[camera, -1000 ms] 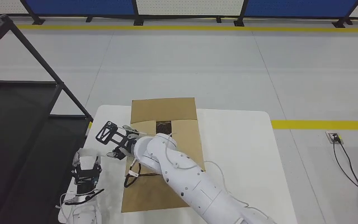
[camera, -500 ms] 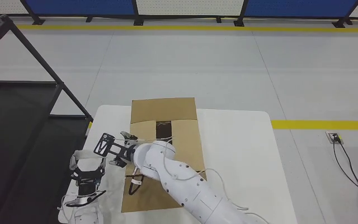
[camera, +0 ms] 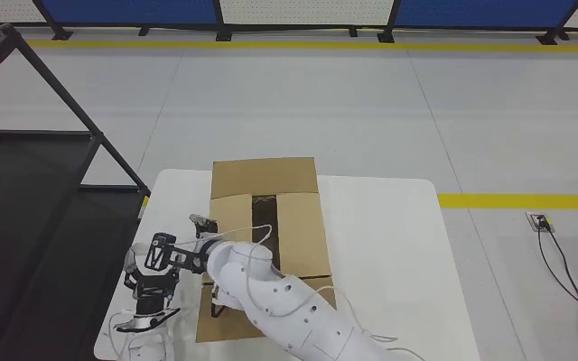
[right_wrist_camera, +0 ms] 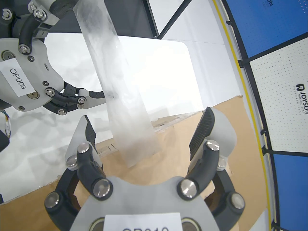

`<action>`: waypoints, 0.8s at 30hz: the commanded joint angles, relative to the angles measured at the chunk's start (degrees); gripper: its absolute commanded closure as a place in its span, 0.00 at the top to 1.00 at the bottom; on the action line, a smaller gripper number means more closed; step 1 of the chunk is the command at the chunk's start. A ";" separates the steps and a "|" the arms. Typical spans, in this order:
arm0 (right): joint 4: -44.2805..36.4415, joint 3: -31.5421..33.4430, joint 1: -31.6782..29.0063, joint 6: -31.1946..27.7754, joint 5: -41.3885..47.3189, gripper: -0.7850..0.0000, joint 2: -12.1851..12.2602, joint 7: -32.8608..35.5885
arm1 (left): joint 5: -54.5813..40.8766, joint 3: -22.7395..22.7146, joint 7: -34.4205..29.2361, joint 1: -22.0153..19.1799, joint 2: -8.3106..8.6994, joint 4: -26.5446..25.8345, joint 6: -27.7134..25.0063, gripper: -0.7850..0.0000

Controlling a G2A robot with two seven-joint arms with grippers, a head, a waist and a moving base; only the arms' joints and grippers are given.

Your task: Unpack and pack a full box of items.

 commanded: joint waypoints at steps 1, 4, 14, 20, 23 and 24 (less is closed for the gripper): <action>-0.53 -0.51 -0.36 1.10 -1.75 1.00 -0.14 1.11 | 0.06 0.00 -0.29 0.20 -0.06 -0.27 -0.23 1.00; -1.36 -1.45 -1.47 5.24 -5.37 1.00 -0.33 1.83 | 0.09 -0.12 -0.58 0.40 -0.12 -0.52 -0.75 1.00; -1.46 -0.80 -3.32 7.64 -8.52 0.71 -0.73 0.52 | 0.05 -0.52 -0.84 0.90 -0.38 -0.87 -0.99 1.00; -3.48 -1.46 -6.25 12.85 -14.30 0.83 -0.61 1.00 | -0.04 -0.66 -0.37 1.32 -0.53 -0.69 -1.26 1.00; -5.10 -1.24 -7.89 13.57 -15.82 1.00 -0.45 1.12 | 0.05 -0.76 -0.01 1.55 -0.59 -0.51 -1.35 1.00; -5.64 -1.07 -8.35 13.30 -16.22 1.00 -0.36 1.30 | 0.07 -0.80 0.09 1.63 -0.61 -0.45 -1.41 1.00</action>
